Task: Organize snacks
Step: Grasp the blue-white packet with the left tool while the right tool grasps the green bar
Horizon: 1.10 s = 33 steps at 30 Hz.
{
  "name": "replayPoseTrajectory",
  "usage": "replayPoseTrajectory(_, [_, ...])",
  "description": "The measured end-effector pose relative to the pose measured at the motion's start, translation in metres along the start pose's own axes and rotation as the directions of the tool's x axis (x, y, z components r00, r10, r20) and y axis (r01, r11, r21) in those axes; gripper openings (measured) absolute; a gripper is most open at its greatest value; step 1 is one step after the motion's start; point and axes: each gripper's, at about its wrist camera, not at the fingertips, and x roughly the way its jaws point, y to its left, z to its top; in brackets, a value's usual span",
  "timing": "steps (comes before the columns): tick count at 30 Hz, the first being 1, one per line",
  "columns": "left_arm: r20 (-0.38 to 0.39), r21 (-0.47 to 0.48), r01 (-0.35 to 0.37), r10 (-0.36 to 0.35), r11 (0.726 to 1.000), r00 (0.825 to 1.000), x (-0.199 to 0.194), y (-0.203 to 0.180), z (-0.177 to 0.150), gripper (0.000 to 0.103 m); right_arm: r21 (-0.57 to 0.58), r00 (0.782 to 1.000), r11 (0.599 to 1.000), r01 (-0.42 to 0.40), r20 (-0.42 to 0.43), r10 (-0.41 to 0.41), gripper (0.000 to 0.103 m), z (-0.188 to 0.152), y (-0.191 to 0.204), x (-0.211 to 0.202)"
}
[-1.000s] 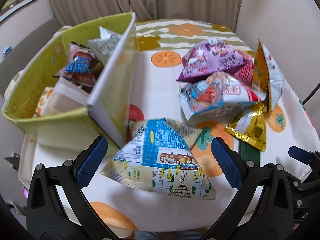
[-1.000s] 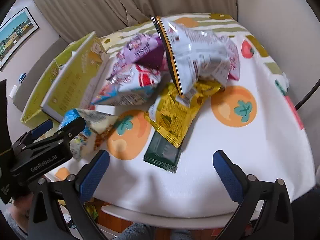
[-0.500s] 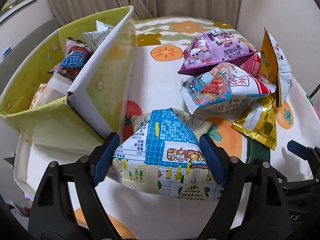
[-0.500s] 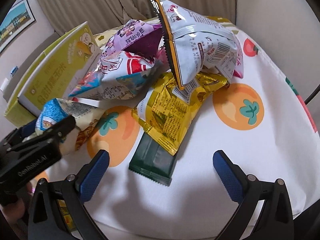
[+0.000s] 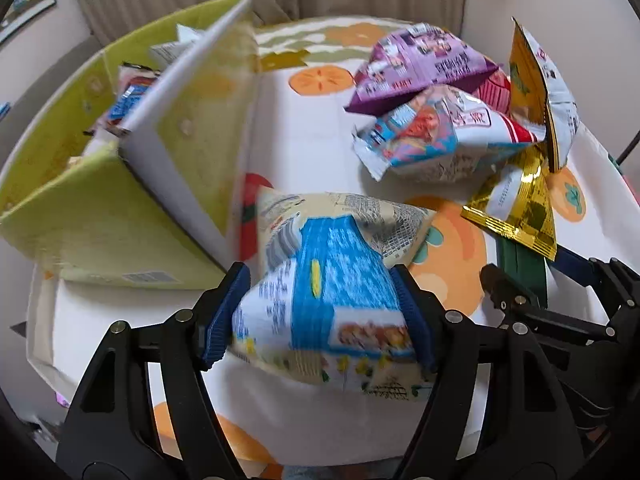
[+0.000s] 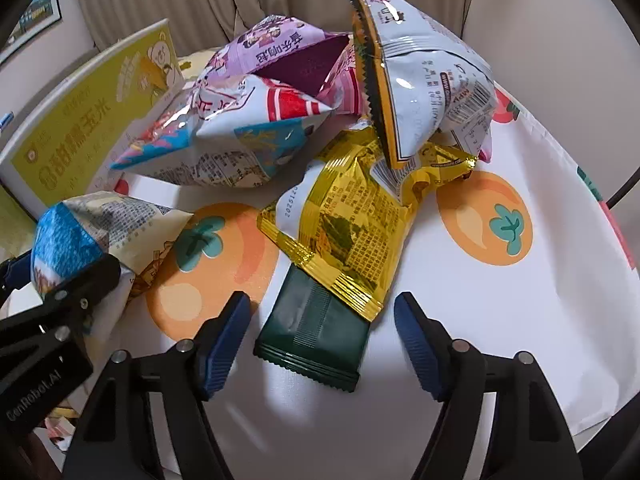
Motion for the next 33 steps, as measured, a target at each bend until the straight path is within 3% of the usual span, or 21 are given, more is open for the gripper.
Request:
replayPoseTrajectory(3, [-0.007, 0.008, 0.003, -0.003, 1.0, 1.0, 0.005, -0.004, -0.002, 0.068, -0.007, 1.0, 1.0, 0.02, 0.001, -0.02, 0.062, 0.001, 0.0, 0.001])
replayPoseTrajectory(5, [-0.002, 0.012, 0.001, -0.001, 1.0, 1.0, 0.003, -0.006, -0.003, 0.064, -0.016, 1.0, 1.0, 0.018, 0.009, -0.018, 0.05, 0.002, 0.005, 0.002])
replayPoseTrajectory(8, [0.005, 0.015, -0.001, 0.001, 1.0, 1.0, -0.003, -0.008, -0.004, 0.06, -0.03, 1.0, 1.0, 0.009, 0.014, -0.009, 0.044, 0.001, 0.012, 0.0])
replayPoseTrajectory(17, [0.007, 0.0, 0.02, -0.02, 1.0, 1.0, -0.028, -0.008, -0.008, 0.058, -0.01, 0.998, 0.998, -0.055, 0.008, 0.055, 0.044, -0.012, 0.005, -0.022])
replayPoseTrajectory(33, [0.103, -0.027, 0.023, -0.02, 0.999, 0.994, -0.102, 0.0, -0.003, 0.058, -0.035, 0.985, 0.985, -0.17, 0.013, 0.17, 0.044, -0.028, 0.013, -0.079])
